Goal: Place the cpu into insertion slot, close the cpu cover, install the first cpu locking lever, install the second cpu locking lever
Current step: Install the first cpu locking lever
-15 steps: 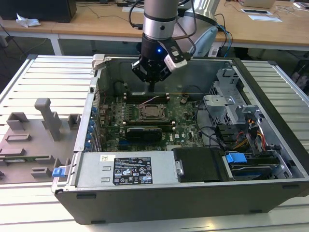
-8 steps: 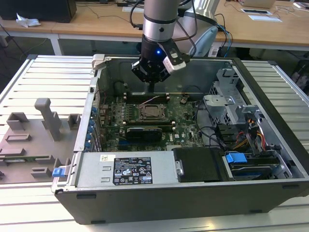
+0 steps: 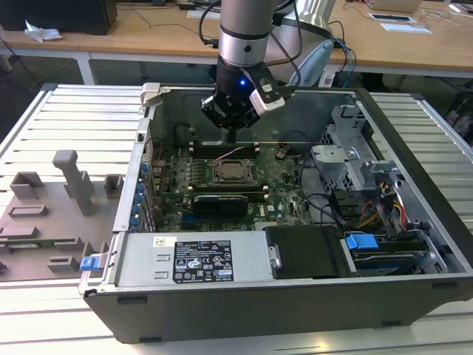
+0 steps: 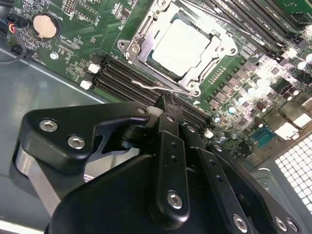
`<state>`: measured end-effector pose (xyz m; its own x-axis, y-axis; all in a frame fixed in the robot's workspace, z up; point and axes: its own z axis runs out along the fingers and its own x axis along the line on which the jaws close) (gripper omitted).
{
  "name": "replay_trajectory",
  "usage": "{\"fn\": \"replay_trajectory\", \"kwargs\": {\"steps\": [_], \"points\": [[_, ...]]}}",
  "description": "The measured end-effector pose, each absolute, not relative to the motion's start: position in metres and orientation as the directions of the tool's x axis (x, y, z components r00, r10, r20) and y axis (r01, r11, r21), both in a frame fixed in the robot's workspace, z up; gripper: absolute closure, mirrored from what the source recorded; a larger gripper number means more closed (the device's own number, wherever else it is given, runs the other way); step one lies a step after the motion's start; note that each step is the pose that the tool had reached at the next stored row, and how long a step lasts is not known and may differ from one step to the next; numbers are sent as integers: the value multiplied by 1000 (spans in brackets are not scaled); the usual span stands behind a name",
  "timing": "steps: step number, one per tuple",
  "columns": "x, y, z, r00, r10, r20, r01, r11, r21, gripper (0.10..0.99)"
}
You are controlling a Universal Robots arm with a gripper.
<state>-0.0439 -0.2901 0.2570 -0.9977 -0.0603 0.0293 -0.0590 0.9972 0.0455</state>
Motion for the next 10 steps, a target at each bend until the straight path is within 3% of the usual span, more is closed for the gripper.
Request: {"fn": "replay_trajectory", "kwargs": {"steps": [10], "points": [[-44,-290,252,-998,-60,29,-59,997,46,980]]}}
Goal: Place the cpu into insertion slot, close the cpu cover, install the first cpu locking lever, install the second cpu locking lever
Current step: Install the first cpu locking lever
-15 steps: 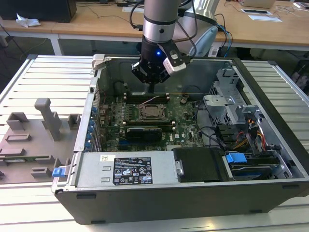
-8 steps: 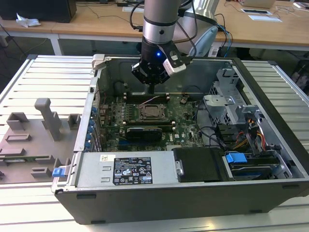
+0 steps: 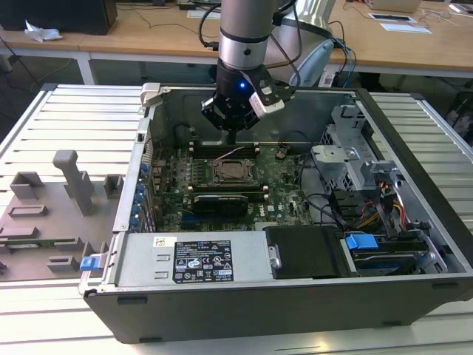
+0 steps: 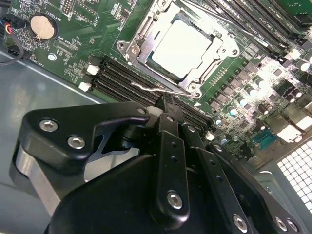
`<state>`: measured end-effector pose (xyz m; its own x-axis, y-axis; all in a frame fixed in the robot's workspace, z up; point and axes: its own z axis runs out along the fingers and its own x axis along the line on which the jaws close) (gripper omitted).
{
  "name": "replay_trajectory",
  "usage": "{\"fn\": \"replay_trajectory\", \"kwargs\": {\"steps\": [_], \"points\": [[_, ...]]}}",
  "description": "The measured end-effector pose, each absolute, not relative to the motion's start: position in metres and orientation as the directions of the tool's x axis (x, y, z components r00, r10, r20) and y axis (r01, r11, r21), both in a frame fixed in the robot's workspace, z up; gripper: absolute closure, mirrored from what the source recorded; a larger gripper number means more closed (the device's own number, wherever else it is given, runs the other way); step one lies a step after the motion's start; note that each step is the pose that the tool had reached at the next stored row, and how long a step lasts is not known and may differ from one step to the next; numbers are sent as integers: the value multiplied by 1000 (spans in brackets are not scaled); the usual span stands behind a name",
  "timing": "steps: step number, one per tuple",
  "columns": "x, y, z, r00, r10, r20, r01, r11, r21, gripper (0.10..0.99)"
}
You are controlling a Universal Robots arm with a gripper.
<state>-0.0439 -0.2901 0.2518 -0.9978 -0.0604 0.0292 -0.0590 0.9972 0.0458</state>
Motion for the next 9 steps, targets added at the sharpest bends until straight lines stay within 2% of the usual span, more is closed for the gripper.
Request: {"fn": "replay_trajectory", "kwargs": {"steps": [9], "points": [[-44,-290,247,-998,-59,29,-57,997,50,980]]}}
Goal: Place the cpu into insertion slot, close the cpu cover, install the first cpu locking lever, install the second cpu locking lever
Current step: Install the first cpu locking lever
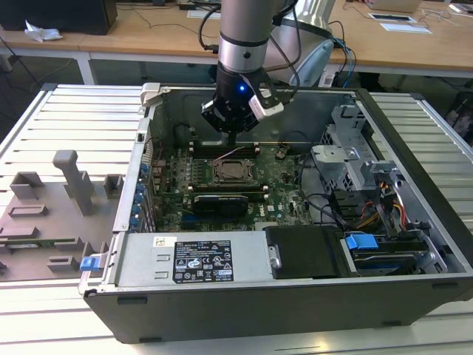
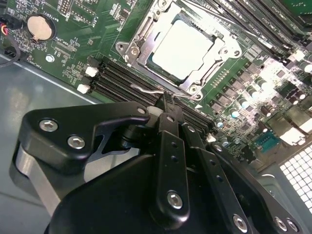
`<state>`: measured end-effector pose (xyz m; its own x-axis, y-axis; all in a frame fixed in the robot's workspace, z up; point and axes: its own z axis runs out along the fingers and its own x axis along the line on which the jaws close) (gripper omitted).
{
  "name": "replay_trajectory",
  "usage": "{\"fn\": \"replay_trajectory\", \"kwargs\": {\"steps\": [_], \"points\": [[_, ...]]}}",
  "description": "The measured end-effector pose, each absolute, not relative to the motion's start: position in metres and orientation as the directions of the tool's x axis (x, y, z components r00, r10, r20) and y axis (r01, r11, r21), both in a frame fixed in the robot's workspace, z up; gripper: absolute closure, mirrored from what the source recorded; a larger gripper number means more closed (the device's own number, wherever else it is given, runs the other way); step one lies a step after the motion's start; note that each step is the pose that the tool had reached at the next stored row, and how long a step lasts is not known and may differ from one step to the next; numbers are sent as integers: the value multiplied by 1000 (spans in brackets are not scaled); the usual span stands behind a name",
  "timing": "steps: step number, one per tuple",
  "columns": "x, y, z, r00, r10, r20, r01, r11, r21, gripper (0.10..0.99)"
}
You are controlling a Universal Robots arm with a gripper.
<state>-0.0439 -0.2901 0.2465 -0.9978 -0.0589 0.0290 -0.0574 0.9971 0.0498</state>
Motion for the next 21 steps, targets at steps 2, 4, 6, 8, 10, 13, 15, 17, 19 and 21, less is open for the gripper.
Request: {"fn": "replay_trajectory", "kwargs": {"steps": [2,4,6,8,10,13,15,17,19,21], "points": [[-44,-290,246,-998,-59,28,-57,997,60,980],[-45,-290,245,-998,-59,27,-57,995,77,980],[-49,-290,243,-998,-60,27,-57,995,84,980],[-52,-290,241,-998,-60,27,-57,995,85,980],[-53,-290,236,-998,-60,27,-57,995,85,980],[-53,-290,229,-998,-60,27,-57,995,85,980],[-53,-290,226,-998,-60,27,-57,995,85,980],[-51,-290,221,-998,-60,27,-57,995,85,980],[-48,-290,219,-998,-60,27,-57,995,85,980],[-45,-290,218,-998,-60,27,-57,995,85,980]]}}
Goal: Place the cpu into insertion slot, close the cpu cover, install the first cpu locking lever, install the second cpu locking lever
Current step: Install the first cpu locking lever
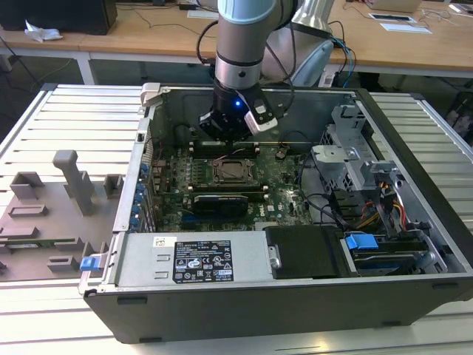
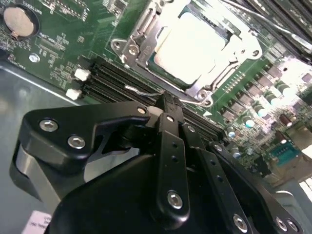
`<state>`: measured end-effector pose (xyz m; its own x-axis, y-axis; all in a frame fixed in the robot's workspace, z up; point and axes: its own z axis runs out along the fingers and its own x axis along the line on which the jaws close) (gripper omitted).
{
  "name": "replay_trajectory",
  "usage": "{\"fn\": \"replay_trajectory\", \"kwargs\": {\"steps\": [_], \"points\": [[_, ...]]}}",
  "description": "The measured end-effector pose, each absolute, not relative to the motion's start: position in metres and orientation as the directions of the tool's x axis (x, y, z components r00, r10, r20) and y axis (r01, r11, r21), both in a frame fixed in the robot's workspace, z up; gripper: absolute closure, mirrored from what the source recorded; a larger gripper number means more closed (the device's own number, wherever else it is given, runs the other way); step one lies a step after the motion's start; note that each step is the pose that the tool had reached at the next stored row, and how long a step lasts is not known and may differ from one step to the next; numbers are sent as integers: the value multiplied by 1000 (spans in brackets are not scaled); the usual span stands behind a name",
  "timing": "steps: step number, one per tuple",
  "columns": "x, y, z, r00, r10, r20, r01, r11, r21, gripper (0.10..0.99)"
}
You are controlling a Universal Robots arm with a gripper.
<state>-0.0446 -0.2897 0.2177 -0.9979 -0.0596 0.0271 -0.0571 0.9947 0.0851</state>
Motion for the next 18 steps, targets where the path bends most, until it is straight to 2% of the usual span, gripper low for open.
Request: {"fn": "replay_trajectory", "kwargs": {"steps": [18], "points": [[-27,-290,204,-998,-58,28,-55,995,85,980]]}}
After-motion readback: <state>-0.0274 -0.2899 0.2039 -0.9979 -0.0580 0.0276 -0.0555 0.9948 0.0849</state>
